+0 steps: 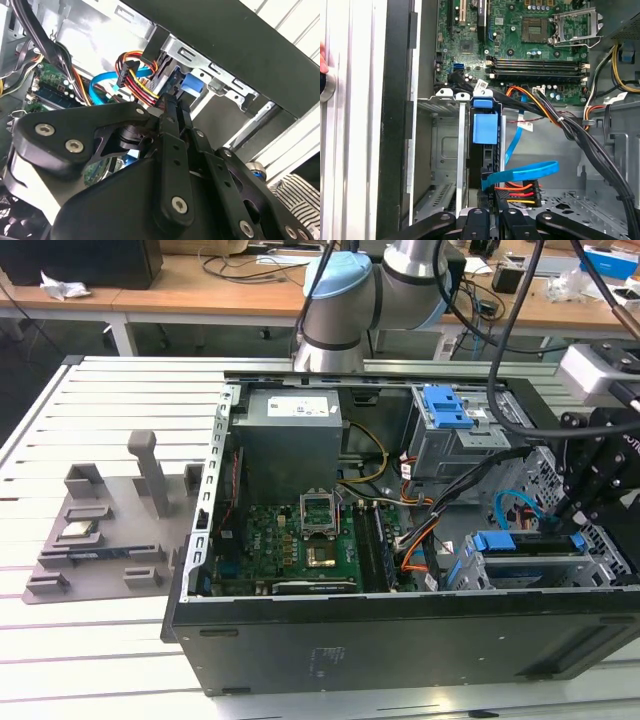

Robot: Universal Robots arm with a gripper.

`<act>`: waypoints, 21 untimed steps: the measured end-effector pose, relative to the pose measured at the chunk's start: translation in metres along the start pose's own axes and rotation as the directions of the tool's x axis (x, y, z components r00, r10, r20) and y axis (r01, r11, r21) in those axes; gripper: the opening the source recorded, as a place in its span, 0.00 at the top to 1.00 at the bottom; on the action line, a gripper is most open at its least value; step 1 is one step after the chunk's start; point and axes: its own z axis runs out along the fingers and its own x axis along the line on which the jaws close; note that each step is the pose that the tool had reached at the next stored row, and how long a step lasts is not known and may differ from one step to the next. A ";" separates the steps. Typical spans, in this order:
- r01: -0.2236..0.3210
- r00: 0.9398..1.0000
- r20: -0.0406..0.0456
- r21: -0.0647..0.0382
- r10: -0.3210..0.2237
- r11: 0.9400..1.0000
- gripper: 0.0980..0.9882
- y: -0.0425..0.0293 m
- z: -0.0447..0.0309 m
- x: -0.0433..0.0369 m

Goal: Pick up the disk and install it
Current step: 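Insert the first disk wire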

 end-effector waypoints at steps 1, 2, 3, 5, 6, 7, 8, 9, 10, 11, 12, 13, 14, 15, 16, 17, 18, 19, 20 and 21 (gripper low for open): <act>0.000 1.000 0.000 0.000 0.000 1.000 0.92 -0.0001 0.0010 0.0000; 0.000 1.000 0.000 0.000 0.000 1.000 0.92 -0.0002 0.0019 -0.0001; 0.000 1.000 0.000 0.000 0.000 1.000 0.92 -0.0005 0.0029 -0.0001; 0.000 1.000 0.000 0.000 0.000 1.000 0.92 -0.0015 0.0045 -0.0001; 0.000 1.000 0.000 0.000 0.000 1.000 0.92 -0.0021 0.0056 -0.0001; 0.000 1.000 -0.001 0.000 0.000 1.000 0.92 -0.0030 0.0065 -0.0001; 0.000 1.000 0.000 0.000 0.000 1.000 0.92 -0.0035 0.0069 -0.0002; 0.000 1.000 0.000 0.000 0.000 1.000 0.92 -0.0037 0.0070 -0.0001; 0.000 1.000 0.000 0.000 0.000 1.000 0.92 -0.0040 0.0071 -0.0002; 0.000 1.000 0.000 0.000 0.000 1.000 0.92 -0.0040 0.0070 -0.0004; 0.000 1.000 0.000 0.000 0.000 1.000 0.92 -0.0040 0.0070 -0.0006; 0.000 1.000 0.002 0.000 0.000 1.000 0.92 -0.0041 0.0080 -0.0017; -0.001 1.000 0.002 0.000 0.001 1.000 0.92 -0.0041 0.0076 -0.0025; -0.001 1.000 0.000 0.000 0.001 1.000 0.92 -0.0041 0.0067 -0.0038; -0.002 1.000 -0.001 0.000 0.002 1.000 0.92 -0.0041 0.0063 -0.0041; -0.002 1.000 -0.001 0.000 0.002 1.000 0.92 -0.0041 0.0068 -0.0041; -0.002 1.000 -0.001 0.000 0.002 1.000 0.92 -0.0042 0.0075 -0.0042; -0.002 1.000 -0.001 0.000 0.002 1.000 0.92 -0.0042 0.0083 -0.0042; -0.002 1.000 -0.001 0.000 0.002 1.000 0.92 -0.0042 0.0091 -0.0040; -0.002 1.000 -0.001 0.000 0.002 1.000 0.92 -0.0043 0.0102 -0.0039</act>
